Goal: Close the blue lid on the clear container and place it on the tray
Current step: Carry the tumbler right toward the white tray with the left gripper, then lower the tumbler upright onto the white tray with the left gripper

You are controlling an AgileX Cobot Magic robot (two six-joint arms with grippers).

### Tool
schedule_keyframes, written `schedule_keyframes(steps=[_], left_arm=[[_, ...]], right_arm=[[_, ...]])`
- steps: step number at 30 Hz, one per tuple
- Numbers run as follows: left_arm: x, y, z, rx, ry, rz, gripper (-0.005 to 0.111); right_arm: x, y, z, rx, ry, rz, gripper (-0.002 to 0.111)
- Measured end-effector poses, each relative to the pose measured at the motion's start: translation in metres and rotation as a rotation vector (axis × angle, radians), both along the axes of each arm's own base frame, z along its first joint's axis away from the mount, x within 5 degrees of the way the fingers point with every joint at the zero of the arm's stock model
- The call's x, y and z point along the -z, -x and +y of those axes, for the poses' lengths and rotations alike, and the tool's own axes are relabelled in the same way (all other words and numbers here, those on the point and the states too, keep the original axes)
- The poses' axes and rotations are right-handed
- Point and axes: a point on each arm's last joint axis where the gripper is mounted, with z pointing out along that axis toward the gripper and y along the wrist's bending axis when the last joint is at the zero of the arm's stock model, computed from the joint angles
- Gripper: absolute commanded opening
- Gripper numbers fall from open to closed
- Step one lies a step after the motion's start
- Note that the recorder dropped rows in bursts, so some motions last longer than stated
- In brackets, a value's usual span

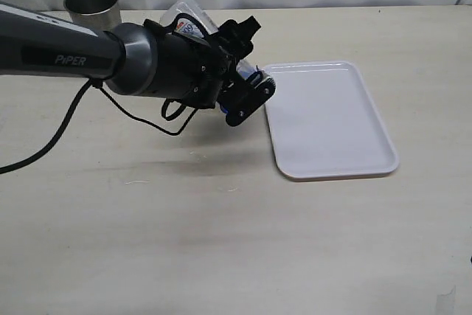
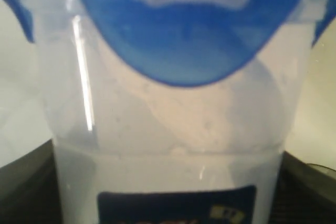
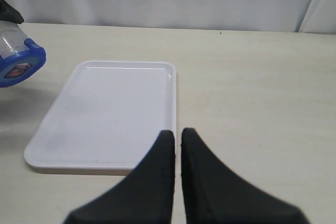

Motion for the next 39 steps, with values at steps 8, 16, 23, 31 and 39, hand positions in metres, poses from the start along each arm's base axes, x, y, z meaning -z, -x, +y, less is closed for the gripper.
schedule_keyframes(steps=[8,16,23,31,39], left_arm=[[0.001,0.004,-0.007,0.008,0.062,0.016,0.0],[0.003,0.01,-0.021,-0.013,0.345,0.123,0.0],[0.005,0.018,-0.035,0.049,0.505,0.237,0.0],[-0.001,0.037,-0.06,0.019,0.956,0.574,0.0],[-0.011,0.029,-0.073,-0.061,1.539,0.841,0.0]], right_arm=[[0.0,0.0,0.0,0.0,0.0,0.0,0.004],[0.0,0.0,0.0,0.0,0.0,0.0,0.004],[0.0,0.0,0.0,0.0,0.0,0.0,0.004],[0.0,0.0,0.0,0.0,0.0,0.0,0.004],[0.0,0.0,0.0,0.0,-0.002,0.0,0.004]])
